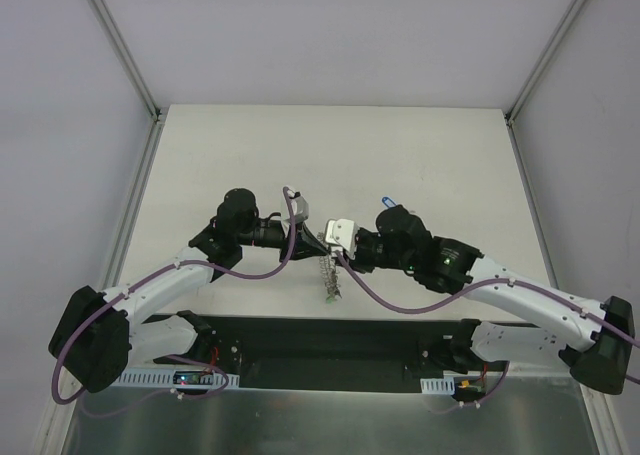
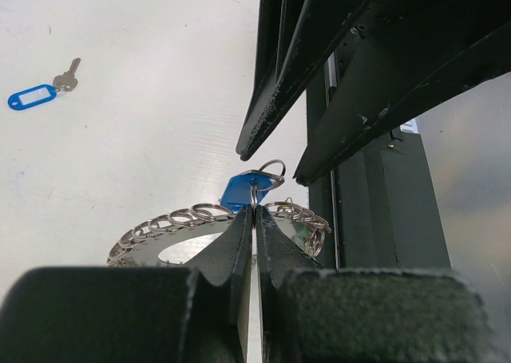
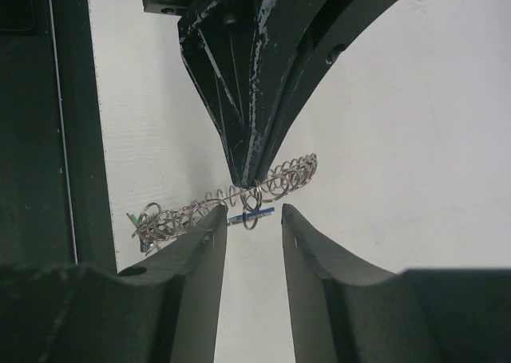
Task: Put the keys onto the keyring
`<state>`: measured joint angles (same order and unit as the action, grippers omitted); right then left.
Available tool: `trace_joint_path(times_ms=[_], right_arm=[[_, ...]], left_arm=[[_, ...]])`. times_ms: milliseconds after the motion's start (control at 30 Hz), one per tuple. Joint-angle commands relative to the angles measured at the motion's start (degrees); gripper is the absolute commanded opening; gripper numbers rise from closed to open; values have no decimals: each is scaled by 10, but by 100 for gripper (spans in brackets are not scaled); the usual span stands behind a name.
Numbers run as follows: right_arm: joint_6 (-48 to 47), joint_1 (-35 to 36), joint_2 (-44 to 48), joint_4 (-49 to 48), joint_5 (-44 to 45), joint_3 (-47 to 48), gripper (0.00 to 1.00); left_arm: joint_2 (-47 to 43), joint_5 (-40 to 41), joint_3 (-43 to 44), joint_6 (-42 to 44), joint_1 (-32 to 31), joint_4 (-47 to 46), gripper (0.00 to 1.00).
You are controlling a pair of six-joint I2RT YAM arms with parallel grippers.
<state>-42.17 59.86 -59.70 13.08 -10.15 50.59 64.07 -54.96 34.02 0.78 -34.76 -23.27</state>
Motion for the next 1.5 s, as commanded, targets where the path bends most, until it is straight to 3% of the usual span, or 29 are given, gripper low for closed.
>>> trace_joint_path(times_ms=[0,233,467,900,1167,1300,1467], right_arm=[[-9,4,-11,-31,5,29,36],[-8,4,-25,-31,7,32,26],[-4,4,-20,-24,15,25,1],[43,4,21,-37,27,-27,1],[42,4,40,-43,37,-31,1],[25,4,26,-16,7,-8,1],[10,4,8,12,-20,15,1]], left_arm=[[-22,-9,15,-6,5,-25,0],[-27,-9,14,-7,5,-25,0],[-40,5,11,-24,5,-25,0],[-61,75,-18,-58,5,-82,0],[-59,62,-31,-69,5,-103,0],[-48,28,-26,-66,5,-100,21],[-37,3,0,-37,5,-69,34]])
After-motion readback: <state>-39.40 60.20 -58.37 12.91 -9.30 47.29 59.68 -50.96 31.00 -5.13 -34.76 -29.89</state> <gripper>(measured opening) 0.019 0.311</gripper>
